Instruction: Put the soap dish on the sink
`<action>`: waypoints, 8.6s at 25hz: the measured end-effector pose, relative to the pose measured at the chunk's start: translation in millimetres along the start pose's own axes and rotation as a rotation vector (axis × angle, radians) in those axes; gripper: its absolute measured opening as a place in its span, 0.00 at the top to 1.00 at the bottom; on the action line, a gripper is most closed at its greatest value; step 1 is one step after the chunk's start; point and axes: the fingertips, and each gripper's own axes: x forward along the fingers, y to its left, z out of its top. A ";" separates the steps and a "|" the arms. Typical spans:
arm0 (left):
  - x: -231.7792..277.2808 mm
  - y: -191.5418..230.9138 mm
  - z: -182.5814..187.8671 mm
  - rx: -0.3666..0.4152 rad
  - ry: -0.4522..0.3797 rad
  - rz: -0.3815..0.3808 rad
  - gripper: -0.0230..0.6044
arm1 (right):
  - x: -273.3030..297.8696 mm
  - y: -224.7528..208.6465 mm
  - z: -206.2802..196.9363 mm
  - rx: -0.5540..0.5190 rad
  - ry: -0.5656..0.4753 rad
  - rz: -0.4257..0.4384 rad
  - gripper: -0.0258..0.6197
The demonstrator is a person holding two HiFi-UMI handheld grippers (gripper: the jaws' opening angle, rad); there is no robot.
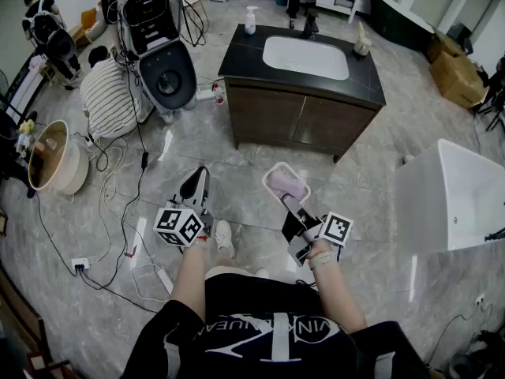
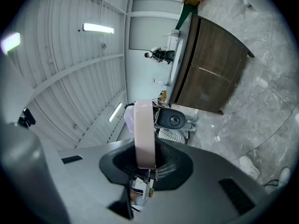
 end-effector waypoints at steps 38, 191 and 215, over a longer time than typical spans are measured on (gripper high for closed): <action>189.3 169.3 9.4 0.036 0.149 -0.156 0.93 | 229.9 -19.5 83.8 0.004 -0.131 -0.030 0.84; 495.6 143.6 -129.8 -0.155 0.520 -0.463 0.94 | 460.1 -142.2 271.5 0.248 0.031 -0.134 0.52; 495.1 187.4 -62.1 -0.077 0.408 -0.371 0.94 | 427.1 -85.7 323.7 -0.190 -0.026 -0.162 0.90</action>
